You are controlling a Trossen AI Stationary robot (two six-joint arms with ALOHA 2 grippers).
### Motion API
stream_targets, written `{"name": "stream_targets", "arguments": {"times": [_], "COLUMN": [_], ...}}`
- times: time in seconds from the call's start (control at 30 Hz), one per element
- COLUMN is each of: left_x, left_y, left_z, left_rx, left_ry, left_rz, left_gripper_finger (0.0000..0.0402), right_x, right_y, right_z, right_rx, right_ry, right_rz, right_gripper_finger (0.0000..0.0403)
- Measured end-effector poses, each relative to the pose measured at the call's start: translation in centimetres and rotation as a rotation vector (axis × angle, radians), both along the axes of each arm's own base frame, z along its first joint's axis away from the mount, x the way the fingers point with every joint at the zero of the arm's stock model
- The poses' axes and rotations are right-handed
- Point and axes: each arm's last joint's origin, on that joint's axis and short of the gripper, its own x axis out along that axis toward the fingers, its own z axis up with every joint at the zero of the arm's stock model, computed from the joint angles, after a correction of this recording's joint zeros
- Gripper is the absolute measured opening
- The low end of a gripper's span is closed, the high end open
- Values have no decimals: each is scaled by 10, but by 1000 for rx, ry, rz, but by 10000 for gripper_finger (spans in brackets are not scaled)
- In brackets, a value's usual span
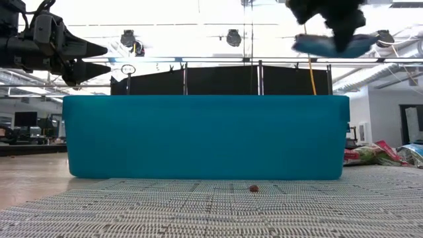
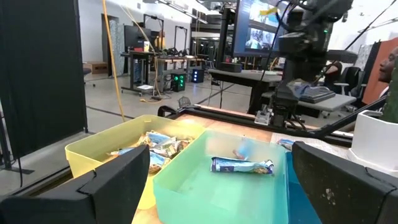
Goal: Pick and place Granola Bars by type
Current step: Put the blue granola bar into the green bin
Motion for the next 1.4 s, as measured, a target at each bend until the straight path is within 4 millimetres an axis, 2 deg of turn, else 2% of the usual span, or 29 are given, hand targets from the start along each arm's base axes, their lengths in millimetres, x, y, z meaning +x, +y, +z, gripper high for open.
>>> {"name": "stream_targets", "arguments": {"times": [0.37,0.6,0.8,1.4], "left_x": [0,0,0,0], "left_y": [0,0,0,0], "left_z": [0,0,0,0], "left_rx": [0,0,0,0], "left_ry": [1,0,0,0], "left_rz": [0,0,0,0], "left_gripper_finger": [392,392,392,392], "right_x": [63,106,138,155], "right_y": [-36,-58,-68,-75], "right_z": [-5,-26,-44,-97], "right_rx": [36,57,61,-12], "right_ry": [-221,-382,-527,-400], "right_rz": [-420,-585,-681,-994], "right_gripper_finger": [10,7,7,6]}}
